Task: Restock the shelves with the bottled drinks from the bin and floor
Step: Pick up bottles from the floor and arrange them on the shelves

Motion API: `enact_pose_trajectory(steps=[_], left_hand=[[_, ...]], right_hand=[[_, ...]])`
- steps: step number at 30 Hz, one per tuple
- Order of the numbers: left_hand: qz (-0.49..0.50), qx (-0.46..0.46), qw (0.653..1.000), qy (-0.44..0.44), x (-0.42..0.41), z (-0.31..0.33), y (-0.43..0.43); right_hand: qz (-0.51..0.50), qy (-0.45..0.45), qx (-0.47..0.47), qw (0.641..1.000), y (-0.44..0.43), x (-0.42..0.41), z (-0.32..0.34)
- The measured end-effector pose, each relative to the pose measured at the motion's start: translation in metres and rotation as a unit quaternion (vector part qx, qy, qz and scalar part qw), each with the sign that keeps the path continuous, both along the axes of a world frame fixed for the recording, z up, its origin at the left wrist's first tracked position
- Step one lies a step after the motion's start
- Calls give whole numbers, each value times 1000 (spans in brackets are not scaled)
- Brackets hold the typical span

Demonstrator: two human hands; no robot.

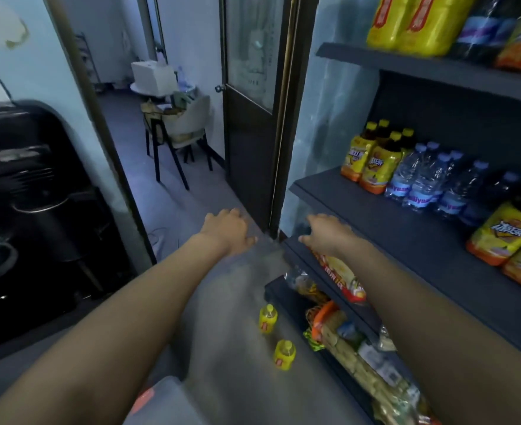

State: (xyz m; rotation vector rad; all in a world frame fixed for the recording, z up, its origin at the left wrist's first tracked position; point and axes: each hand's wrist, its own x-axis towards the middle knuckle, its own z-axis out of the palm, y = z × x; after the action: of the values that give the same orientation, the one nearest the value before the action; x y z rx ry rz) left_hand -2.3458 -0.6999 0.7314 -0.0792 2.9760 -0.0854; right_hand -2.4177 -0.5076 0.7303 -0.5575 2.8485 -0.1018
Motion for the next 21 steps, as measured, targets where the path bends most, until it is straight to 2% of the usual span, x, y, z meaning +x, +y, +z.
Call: enact_pose_trajectory(steps=[12, 21], left_hand=[[30, 77, 995, -59, -29, -96, -19], [74, 94, 980, -156, -69, -191, 4]], right_hand=[[-13, -76, -11, 997, -20, -27, -101], [8, -166, 0, 986, -10, -78, -204]])
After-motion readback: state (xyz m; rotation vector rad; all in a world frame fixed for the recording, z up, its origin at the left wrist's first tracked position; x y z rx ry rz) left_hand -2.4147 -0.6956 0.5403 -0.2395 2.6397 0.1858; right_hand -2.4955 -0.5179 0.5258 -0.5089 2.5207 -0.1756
